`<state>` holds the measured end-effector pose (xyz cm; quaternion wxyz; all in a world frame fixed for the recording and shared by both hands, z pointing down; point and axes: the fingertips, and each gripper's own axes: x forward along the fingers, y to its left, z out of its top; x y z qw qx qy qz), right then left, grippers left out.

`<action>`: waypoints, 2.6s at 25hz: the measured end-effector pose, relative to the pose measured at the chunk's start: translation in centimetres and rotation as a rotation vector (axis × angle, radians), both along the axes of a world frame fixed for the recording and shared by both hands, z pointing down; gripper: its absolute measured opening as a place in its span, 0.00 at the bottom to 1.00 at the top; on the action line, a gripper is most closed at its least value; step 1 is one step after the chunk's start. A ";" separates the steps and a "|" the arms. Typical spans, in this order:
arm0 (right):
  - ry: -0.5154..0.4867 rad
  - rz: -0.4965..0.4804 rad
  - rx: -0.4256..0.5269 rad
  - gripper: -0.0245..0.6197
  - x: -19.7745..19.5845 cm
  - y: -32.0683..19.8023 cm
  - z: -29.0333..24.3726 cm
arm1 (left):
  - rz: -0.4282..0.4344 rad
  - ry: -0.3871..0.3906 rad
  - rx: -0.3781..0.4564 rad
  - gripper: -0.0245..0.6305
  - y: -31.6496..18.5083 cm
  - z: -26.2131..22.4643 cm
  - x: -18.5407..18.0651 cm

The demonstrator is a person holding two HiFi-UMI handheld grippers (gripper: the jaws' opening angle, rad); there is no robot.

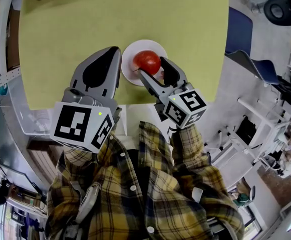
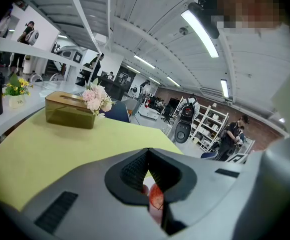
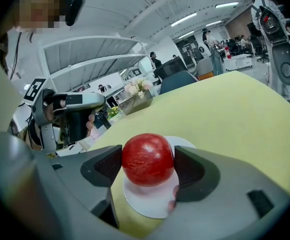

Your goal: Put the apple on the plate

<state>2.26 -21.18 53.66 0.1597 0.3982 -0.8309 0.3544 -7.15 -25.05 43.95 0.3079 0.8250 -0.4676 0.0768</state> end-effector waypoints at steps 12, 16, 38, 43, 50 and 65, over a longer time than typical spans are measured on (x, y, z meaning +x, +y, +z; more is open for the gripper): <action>-0.003 -0.004 -0.008 0.53 0.0 0.2 -0.2 | 0.014 -0.003 -0.008 0.04 0.4 -0.1 0.3; -0.008 0.000 -0.006 0.53 0.0 0.1 -0.2 | 0.016 -0.002 -0.010 0.05 0.2 0.0 0.4; -0.067 0.043 0.029 0.56 -0.4 -1.2 -3.5 | 0.024 0.006 0.031 0.05 -0.6 -1.4 0.2; -0.093 0.051 0.060 0.56 -0.3 -1.7 -6.3 | 0.028 -0.001 0.070 0.04 -0.8 -3.6 0.2; -0.116 0.032 0.113 0.56 -0.4 -2.1 -10.9 | 0.034 -0.015 0.123 0.04 -1.1 -7.2 0.8; -0.162 -0.056 0.347 0.41 -1.8 -1.4 -24.5 | 0.079 -0.033 0.270 0.05 -0.2 -15.5 2.2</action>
